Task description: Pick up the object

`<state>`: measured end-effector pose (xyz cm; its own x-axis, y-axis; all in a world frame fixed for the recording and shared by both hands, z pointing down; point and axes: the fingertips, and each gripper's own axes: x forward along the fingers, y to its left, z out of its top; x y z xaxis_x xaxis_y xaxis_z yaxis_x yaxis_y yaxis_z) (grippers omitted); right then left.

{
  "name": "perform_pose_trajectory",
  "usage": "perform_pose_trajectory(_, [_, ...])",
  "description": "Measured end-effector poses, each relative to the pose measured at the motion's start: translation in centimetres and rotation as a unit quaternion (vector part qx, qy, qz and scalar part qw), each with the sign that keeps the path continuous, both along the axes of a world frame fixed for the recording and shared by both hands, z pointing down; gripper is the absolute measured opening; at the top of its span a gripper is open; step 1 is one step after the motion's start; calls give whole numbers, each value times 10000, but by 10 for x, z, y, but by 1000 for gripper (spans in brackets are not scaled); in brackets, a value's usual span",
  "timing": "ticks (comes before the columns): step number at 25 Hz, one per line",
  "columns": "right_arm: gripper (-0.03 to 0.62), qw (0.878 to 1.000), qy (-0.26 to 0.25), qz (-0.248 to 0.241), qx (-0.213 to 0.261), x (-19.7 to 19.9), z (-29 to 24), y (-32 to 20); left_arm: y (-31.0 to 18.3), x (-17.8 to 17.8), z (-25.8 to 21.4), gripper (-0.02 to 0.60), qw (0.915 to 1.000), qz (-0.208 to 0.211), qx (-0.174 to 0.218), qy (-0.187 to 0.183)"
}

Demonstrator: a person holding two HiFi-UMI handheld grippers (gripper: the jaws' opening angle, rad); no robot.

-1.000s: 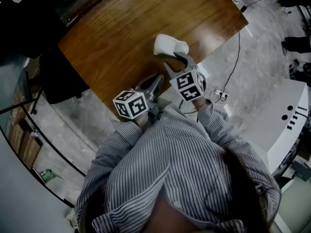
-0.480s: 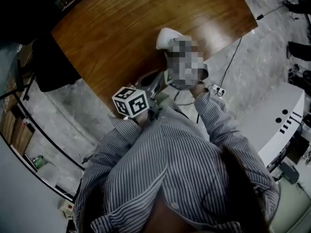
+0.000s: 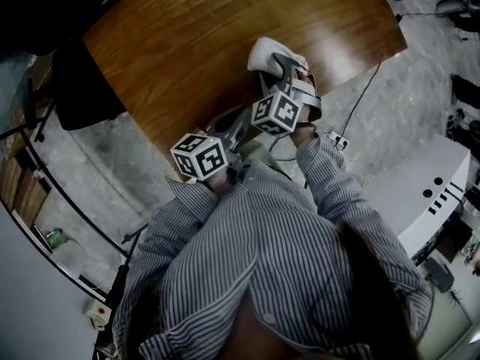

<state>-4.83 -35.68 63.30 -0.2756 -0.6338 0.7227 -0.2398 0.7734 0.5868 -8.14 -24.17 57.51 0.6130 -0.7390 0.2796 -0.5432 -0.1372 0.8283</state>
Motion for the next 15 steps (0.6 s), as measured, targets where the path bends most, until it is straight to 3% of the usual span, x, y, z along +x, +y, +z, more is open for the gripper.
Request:
perform_pose_trajectory(9, [228,9988,-405,172,-200,3,-15,-1,1,-12,-7,0,9998,-162,74,-30])
perform_pose_trajectory(13, [227,9929,-1037,388,-433,2,-42,0,-5,-17,-16,0,9995,-219,215,-72])
perform_pose_trajectory(15, [227,9828,-1598,584,-711,2,-61,3,-8,-20,-24,0,9991,-262,309,-88])
